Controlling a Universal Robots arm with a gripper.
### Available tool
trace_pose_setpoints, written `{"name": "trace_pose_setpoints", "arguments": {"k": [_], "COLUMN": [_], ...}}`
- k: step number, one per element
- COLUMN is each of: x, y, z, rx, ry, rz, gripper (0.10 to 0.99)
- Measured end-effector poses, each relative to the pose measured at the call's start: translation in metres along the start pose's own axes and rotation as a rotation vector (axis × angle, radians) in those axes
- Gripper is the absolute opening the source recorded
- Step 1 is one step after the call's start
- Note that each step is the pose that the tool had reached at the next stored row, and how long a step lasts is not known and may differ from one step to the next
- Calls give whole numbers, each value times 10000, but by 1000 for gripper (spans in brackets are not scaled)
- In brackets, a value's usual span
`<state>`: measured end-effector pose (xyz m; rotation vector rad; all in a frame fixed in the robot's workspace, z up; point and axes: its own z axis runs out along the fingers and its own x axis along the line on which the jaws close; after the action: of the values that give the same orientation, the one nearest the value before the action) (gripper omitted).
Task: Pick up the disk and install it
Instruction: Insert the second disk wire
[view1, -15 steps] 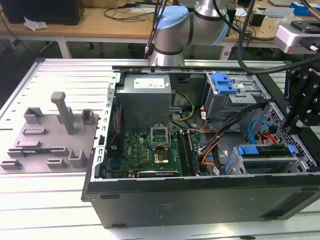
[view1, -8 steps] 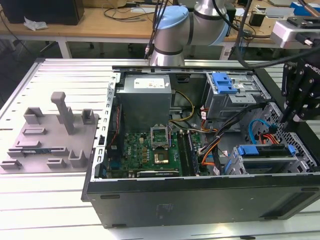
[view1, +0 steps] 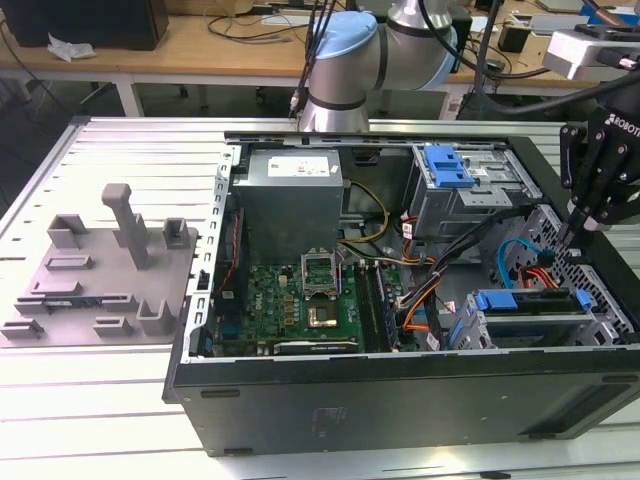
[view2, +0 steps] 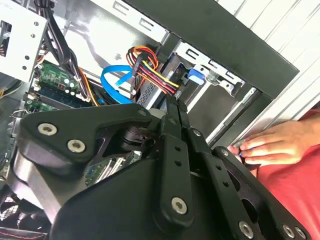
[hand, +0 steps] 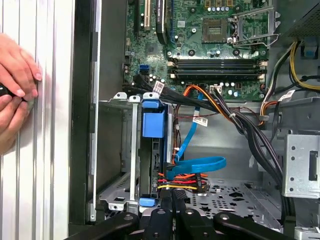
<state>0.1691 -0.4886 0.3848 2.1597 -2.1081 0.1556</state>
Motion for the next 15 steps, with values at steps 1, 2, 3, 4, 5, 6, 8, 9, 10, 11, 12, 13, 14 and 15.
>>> {"name": "trace_pose_setpoints", "arguments": {"k": [1,2,3,4,5,6,8,9,10,11,12,13,14,15], "x": [0,0,0,0,0,0,-1,-1,-1,-2,-3,-4,-4,-5], "y": [0,0,0,0,0,0,0,0,0,0,0,-1,0,1], "z": [0,0,1,1,2,2,3,4,6,10,15,21,24,30], "rx": [1,1,1,1,1,1,1,1,1,2,1,2,2,1], "ry": [0,0,0,-1,-1,0,0,-1,-1,-1,-2,-2,-1,0], "rz": [-3,-5,-6,-7,-9,-9,-9,-9,-9,-9,-9,-9,-9,-9], "gripper": [153,153,153,169,224,224,290,290,290,290,290,290,290,290]}}
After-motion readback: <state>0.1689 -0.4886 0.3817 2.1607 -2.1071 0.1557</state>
